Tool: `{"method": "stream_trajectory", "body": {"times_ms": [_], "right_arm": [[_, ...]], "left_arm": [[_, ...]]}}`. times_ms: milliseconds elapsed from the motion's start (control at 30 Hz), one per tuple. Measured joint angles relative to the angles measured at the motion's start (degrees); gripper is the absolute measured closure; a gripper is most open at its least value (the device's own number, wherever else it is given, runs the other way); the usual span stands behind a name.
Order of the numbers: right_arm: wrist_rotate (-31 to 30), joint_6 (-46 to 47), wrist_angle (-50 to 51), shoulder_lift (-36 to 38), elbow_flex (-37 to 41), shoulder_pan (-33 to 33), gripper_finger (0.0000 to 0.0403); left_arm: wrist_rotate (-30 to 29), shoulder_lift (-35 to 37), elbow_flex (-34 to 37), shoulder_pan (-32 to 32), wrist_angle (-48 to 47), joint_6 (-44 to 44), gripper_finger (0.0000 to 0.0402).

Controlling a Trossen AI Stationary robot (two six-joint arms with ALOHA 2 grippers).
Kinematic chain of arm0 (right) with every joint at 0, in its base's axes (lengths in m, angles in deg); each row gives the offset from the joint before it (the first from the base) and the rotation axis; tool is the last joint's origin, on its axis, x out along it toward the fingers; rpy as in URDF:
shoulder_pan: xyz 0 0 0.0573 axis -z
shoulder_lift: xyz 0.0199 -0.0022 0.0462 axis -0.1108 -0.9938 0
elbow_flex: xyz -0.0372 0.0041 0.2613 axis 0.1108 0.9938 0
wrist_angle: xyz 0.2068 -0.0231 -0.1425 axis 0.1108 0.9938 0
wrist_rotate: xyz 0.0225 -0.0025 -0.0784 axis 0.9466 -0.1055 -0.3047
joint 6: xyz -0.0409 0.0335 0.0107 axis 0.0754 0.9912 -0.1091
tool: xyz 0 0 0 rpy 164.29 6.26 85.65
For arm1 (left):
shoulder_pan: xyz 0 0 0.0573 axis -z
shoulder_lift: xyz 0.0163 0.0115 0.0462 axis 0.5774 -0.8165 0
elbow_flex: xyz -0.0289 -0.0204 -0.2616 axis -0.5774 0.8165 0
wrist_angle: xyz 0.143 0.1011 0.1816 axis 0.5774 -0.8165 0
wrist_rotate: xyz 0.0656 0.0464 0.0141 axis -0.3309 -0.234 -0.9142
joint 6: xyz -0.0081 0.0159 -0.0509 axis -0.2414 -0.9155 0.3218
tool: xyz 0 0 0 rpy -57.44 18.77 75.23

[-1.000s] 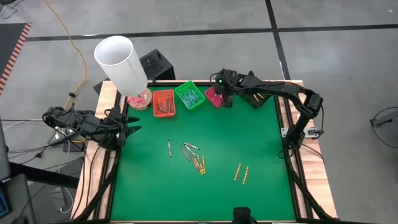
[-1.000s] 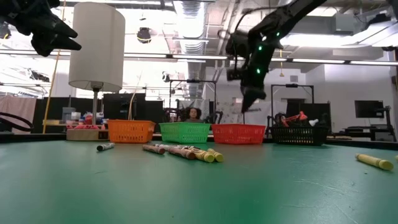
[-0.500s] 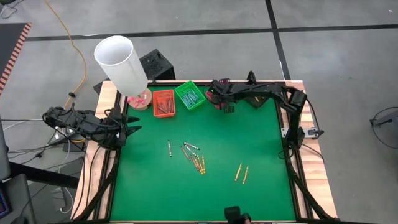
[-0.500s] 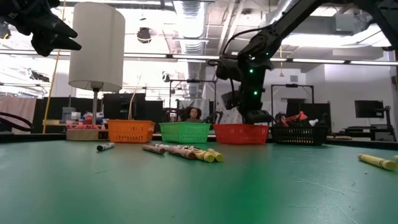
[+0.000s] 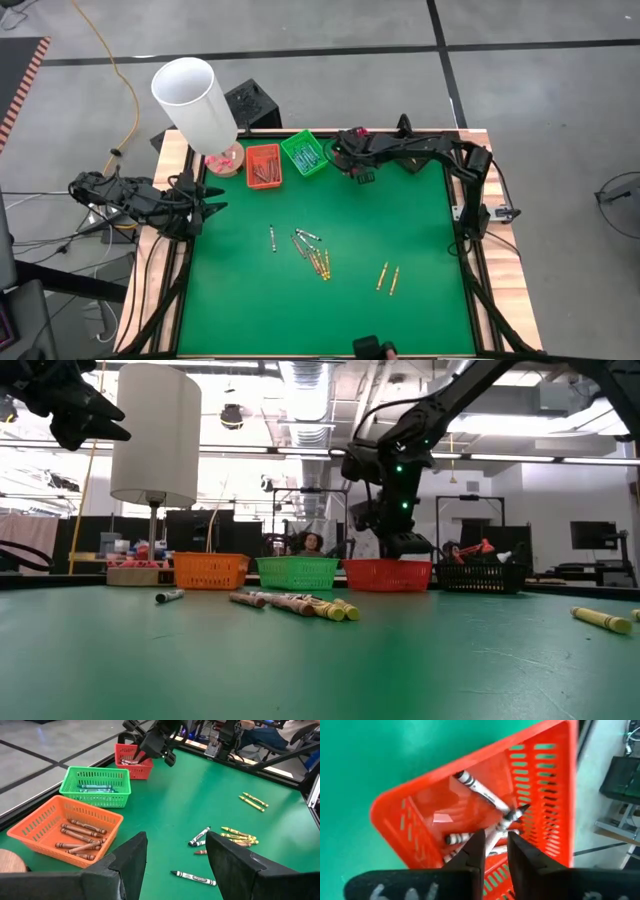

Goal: Sort crayons
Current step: Put the yellow/green crayon into the black bin

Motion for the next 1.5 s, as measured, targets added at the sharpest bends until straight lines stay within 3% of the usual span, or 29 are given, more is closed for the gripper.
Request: {"method": "stream_trajectory", "body": {"times_ms": [233,433,600,733,1000,1300,1500], "right_arm": [[0.2,5.9,6.3,0.0,-7.0,-1.1,0.0313],[8.8,19.1,24.1,0.1,-19.0,-1.4,0.0313],[13.1,46.2,41.9,0.1,-27.4,-2.6,0.0313],[13.8,65.1,55.9,0.5,-28.4,-5.5,0.0313],[15.1,80.9,56.8,11.0,-16.2,-20.8,0.0313],[12.1,126.4,46.5,27.6,5.3,-46.3,0.0313],[11.7,148.4,33.9,29.4,14.6,-59.9,0.0313]], "left_arm": [[0.0,0.0,0.0,0.0,0.0,0.0,0.021],[0.0,0.0,0.0,0.0,0.0,0.0,0.021],[0.2,0.0,0.0,0.0,0.0,0.0,0.021],[0.2,0.0,0.0,0.0,0.0,0.0,0.021],[0.7,0.0,0.0,0.0,-0.1,0.0,0.021],[0.7,0.0,0.0,0.0,-0.1,0.0,0.021],[0.6,0.0,0.0,0.0,0.0,0.0,0.021]]}}
